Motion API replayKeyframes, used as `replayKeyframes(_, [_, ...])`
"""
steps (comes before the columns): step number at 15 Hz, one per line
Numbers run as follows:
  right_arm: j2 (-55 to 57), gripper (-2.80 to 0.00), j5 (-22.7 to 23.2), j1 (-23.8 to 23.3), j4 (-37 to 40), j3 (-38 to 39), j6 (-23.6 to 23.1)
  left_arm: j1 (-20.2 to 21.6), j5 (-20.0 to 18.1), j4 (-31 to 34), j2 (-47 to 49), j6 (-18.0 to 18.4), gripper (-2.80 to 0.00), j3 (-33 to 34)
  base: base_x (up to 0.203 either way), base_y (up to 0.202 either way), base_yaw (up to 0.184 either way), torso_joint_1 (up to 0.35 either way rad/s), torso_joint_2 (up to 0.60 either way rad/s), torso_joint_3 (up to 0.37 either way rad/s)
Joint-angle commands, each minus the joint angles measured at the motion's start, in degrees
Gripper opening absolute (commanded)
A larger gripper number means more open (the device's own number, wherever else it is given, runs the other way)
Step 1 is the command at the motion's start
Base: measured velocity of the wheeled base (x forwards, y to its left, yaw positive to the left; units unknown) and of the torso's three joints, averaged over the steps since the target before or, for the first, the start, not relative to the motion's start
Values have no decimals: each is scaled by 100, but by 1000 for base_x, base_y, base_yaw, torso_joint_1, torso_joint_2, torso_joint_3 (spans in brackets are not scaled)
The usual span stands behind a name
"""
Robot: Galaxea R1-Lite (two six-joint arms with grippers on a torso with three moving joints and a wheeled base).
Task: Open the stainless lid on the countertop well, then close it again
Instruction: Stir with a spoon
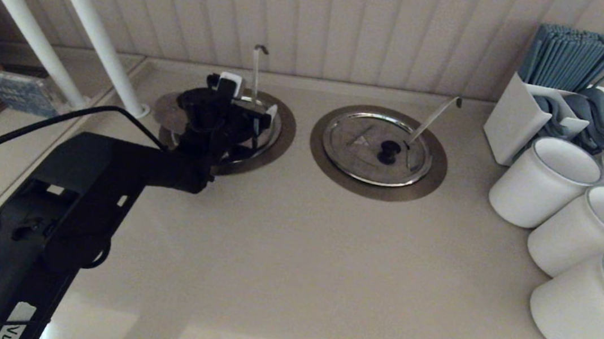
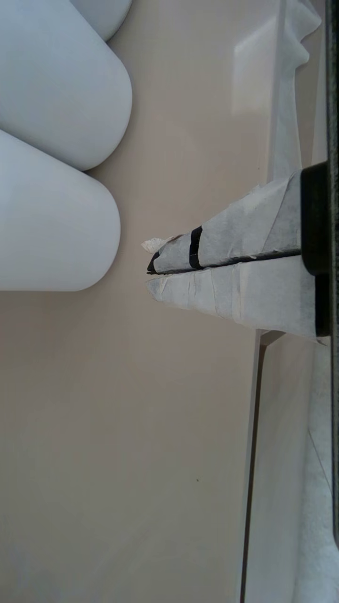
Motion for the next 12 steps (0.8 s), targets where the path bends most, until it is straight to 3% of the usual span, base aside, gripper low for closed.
replayKeyframes(1, [2,-280,3,1,0,0,-5,6,14,81,-136,-3,0,3,0,0,0,0,0,0])
replayKeyframes(7, [2,-280,3,1,0,0,-5,48,22,207,-318,-8,0,7,0,0,0,-1,6,1])
replayKeyframes(12, [2,-280,3,1,0,0,-5,66,96,154,-481,-26,0,16,0,0,0,0,5,-148])
